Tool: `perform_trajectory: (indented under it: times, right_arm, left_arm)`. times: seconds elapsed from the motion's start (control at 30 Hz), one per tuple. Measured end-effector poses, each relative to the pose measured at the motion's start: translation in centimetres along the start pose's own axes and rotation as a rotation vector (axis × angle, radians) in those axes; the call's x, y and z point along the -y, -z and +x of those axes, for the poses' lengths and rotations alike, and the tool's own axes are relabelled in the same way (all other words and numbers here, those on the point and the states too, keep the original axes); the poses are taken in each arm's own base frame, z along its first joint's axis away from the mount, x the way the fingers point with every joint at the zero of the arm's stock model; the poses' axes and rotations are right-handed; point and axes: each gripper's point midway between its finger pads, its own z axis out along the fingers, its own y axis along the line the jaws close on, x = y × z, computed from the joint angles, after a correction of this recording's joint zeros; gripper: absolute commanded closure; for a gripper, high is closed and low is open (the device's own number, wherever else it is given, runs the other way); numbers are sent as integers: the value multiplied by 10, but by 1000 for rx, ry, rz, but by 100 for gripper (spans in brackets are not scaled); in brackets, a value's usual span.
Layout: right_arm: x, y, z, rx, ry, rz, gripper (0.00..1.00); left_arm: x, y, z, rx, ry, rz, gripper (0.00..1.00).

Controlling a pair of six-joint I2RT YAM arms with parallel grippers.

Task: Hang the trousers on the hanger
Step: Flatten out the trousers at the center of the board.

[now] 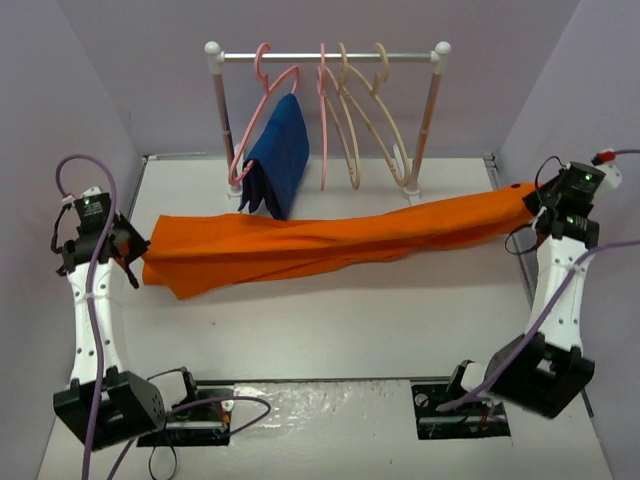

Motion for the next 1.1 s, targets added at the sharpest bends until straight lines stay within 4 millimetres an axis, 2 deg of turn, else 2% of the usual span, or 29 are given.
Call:
perform_trajectory:
  times: [0.03,0.1,0.17,0.23,0.3,0.37,0.47,0.53,0.63,0.67,0.77,0.87,0.97,1.03,1.1]
  right_arm:
    - [5,14,-10,24,-13,7,100]
    - [21,38,-17,38,-38,41,100]
    - [35,53,-12,39,-60,76,100]
    - [51,63,5,17,-85,117,98]
    - [73,68,32,-25,-128,172,93]
    - [95,72,59,-72,-170,237,89]
    - [109,81,79,-104,-204,294,77]
    - [110,89,80,-89,-215,301,67]
    - [105,101,69,-24,-224,288,58]
    - [102,106,63,5,-221,282,56]
    - [89,121,44,83,-198,249,39]
    - [80,133,28,150,-177,239,28]
    - [72,139,22,174,-158,210,26]
    - [64,137,24,157,-136,168,27]
    - [50,125,32,94,-103,99,28]
  left_arm:
    - [-6,5,-1,10,16,-14,100]
    - [-17,17,-2,34,44,-43,100]
    - [-24,30,-3,69,71,-64,100]
    - [-32,43,-1,106,96,-84,99]
    - [-41,50,8,144,136,-99,96]
    - [-53,52,29,150,167,-128,92]
    - [-71,56,61,140,199,-182,84]
    - [-81,62,71,153,221,-219,78]
    - [-94,77,72,221,268,-267,56]
    - [-98,81,70,249,283,-283,53]
    - [-108,95,68,325,315,-319,43]
    - [-113,100,67,350,325,-338,39]
    - [-107,98,67,338,306,-309,39]
    - [-93,94,64,323,287,-236,39]
    - [-71,86,59,293,249,-124,39]
